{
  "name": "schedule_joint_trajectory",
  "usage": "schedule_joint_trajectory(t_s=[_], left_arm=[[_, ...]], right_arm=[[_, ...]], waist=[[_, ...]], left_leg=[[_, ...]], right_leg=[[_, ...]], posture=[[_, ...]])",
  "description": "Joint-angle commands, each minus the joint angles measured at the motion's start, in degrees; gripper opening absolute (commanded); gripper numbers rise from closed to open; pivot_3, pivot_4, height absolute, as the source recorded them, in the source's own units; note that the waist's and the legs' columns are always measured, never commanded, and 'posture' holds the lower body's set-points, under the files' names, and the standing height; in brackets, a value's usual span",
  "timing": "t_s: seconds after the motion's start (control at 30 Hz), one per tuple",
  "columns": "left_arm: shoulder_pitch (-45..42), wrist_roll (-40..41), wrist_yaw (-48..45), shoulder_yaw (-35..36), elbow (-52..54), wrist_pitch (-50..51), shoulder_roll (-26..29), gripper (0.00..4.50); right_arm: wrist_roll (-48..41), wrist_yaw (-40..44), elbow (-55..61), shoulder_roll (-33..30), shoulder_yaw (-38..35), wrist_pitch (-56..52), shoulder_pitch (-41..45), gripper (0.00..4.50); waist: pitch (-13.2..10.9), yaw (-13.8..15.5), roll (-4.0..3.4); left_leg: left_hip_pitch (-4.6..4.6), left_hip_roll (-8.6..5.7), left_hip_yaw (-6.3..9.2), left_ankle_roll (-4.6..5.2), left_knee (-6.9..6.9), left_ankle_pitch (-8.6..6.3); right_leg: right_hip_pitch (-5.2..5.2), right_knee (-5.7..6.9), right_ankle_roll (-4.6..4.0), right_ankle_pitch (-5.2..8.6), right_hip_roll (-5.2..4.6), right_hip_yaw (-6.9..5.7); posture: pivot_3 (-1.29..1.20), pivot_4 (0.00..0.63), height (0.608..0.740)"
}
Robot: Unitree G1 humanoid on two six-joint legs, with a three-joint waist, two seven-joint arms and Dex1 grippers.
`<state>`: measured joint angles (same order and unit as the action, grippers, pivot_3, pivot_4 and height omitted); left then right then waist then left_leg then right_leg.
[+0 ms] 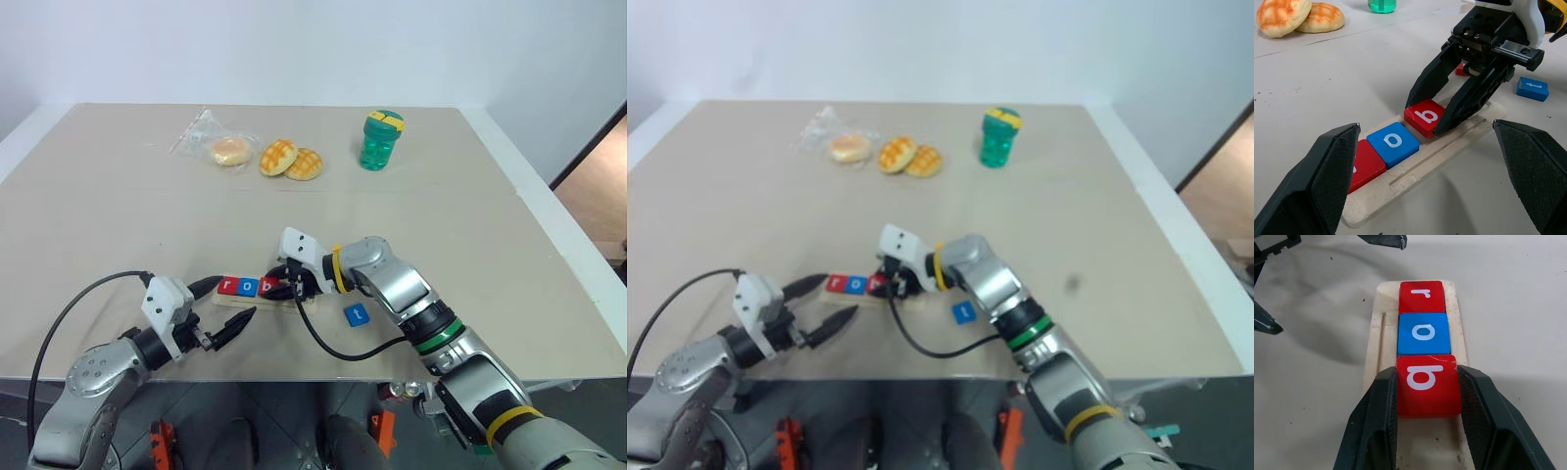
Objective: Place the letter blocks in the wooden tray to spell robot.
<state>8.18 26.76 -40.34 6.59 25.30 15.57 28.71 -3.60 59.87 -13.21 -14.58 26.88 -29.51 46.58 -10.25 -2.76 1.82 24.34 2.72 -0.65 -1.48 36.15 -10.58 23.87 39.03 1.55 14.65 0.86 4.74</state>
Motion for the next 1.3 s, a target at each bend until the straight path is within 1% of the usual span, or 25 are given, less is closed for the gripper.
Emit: schedule_joint_trajectory(t_s=[0.03,0.43,0.47,0.5,0.53,0.57,0.6,0.67,0.7,0.8,0.87,0.97,1.03,1.17,1.23,1.3], left_arm=[[0.0,0.0,0.4,0.2,1.8,-0.1,0.4,4.50],[-0.2,-1.2,0.5,-0.5,1.8,-0.3,0.2,4.50],[-0.2,-1.2,0.6,-0.6,1.9,-0.3,0.2,4.50],[-0.3,-1.3,0.6,-0.6,1.9,-0.3,0.1,4.50],[-0.3,-1.3,0.6,-0.7,1.8,-0.2,0.1,4.50],[-0.4,-1.3,0.6,-0.8,1.8,-0.3,0.1,4.50],[-0.4,-1.4,0.5,-0.8,1.7,-0.3,0.1,4.50],[-0.6,-1.4,0.6,-0.9,1.6,-0.3,0.2,4.50],[-0.6,-1.4,0.6,-0.9,1.6,-0.3,0.2,4.50],[-0.6,-1.5,0.5,-1.0,1.4,-0.4,0.3,4.50],[-0.8,-1.4,0.3,-1.0,1.4,-0.6,0.3,4.50],[-1.2,-1.1,-1.3,-1.4,1.9,-1.0,1.0,4.50],[-1.5,-1.2,-3.1,-2.1,2.4,-1.4,2.0,4.50],[-1.5,-1.5,-6.3,-3.4,3.4,-2.1,4.2,4.50],[-1.7,-2.0,-7.0,-4.1,3.7,-2.6,4.8,4.50],[-2.1,-1.8,-7.0,-4.5,4.0,-2.4,4.7,4.50]], right_arm=[[0.0,0.2,1.4,0.7,0.0,0.7,1.0,1.19],[1.1,0.1,-0.3,1.4,0.3,0.8,0.5,1.19],[1.3,0.0,-0.6,1.3,0.3,1.1,0.4,2.25],[1.5,0.0,-0.9,1.3,0.3,1.2,0.4,2.55],[1.5,0.1,-1.0,1.4,0.2,1.0,0.5,2.95],[1.6,0.0,-1.0,1.5,0.1,1.1,0.6,3.20],[1.6,0.0,-1.1,1.6,0.0,1.1,0.6,3.66],[1.7,0.0,-1.3,1.7,-0.1,1.0,0.9,4.29],[1.6,0.0,-1.1,1.7,-0.1,0.8,0.9,4.47],[1.1,-0.1,0.1,1.8,-0.7,-0.1,1.0,4.47],[-0.3,-1.4,2.1,2.2,-2.9,-2.3,1.1,4.47],[-4.0,-5.7,6.0,2.7,-9.7,-7.9,1.2,4.47],[-5.9,-8.6,8.9,1.6,-14.7,-10.4,0.3,4.47],[-7.1,-13.0,16.0,-3.2,-21.2,-12.9,-4.6,4.47],[-6.9,-16.8,21.2,-4.7,-23.7,-14.6,-8.4,4.47],[-5.4,-22.2,26.4,-4.8,-25.5,-15.6,-13.2,4.47]], waist=[[0.0,0.0,0.00],[0.0,0.0,0.00],[0.0,0.0,0.00],[0.0,0.0,0.00],[0.0,0.0,0.00],[0.0,0.0,0.00],[0.0,0.0,0.00],[0.0,0.0,0.00],[0.0,0.0,0.00],[0.0,0.0,0.00],[0.0,0.0,0.00],[0.0,0.0,0.00],[0.0,0.1,0.00],[0.0,0.2,0.05],[0.0,0.1,0.05],[0.0,0.1,0.06]], left_leg=[[0.00,0.00,0.00,0.00,0.00,0.00],[0.00,0.00,-0.01,0.00,-0.02,0.00],[0.00,0.00,-0.01,0.00,-0.02,0.00],[0.00,0.00,-0.01,0.00,-0.02,0.00],[0.00,0.00,-0.01,0.00,-0.02,0.00],[0.00,0.00,-0.03,0.00,-0.02,0.00],[0.00,0.00,-0.02,0.00,-0.02,0.00],[0.00,0.00,-0.02,0.00,-0.02,0.00],[0.00,0.01,-0.02,0.00,-0.02,0.00],[0.00,0.01,-0.03,0.00,-0.04,0.00],[0.00,0.01,-0.02,0.00,-0.05,0.00],[0.06,0.01,-0.01,0.00,-0.06,0.00],[0.11,0.00,0.01,0.00,-0.05,0.00],[0.22,-0.09,0.08,-0.01,-0.05,0.00],[0.25,-0.12,0.04,-0.04,-0.08,-0.02],[0.29,-0.14,0.00,-0.07,-0.14,-0.04]], right_leg=[[0.00,0.00,0.00,0.00,0.00,0.00],[0.01,0.00,0.00,0.00,0.00,0.00],[0.01,0.00,0.00,0.00,0.00,0.00],[0.01,0.00,-0.01,0.00,0.00,0.00],[0.02,0.00,-0.01,0.00,0.00,0.01],[0.02,0.00,0.00,0.00,0.00,0.01],[0.02,0.00,0.00,0.00,0.00,0.01],[0.02,0.00,-0.01,0.00,0.00,0.01],[0.02,0.00,-0.01,0.00,0.00,0.01],[0.03,0.00,-0.01,0.00,0.00,0.01],[0.03,0.00,-0.01,0.00,0.00,0.01],[0.08,0.01,-0.02,-0.01,0.00,0.01],[0.11,0.01,-0.01,-0.01,0.00,-0.01],[0.12,-0.02,0.06,0.06,-0.09,0.00],[0.14,-0.04,0.13,0.13,-0.16,0.07],[0.20,-0.04,0.21,0.19,-0.15,0.13]], posture=[[0.00,0.150,0.740],[0.00,0.150,0.740],[0.00,0.150,0.740],[0.00,0.150,0.740],[0.00,0.150,0.740],[0.00,0.150,0.740],[0.00,0.150,0.740],[0.00,0.150,0.740],[0.00,0.150,0.740],[0.00,0.150,0.740],[0.00,0.150,0.740],[0.00,0.150,0.740],[0.00,0.150,0.740],[0.00,0.150,0.740],[0.00,0.150,0.740],[0.00,0.150,0.740]])
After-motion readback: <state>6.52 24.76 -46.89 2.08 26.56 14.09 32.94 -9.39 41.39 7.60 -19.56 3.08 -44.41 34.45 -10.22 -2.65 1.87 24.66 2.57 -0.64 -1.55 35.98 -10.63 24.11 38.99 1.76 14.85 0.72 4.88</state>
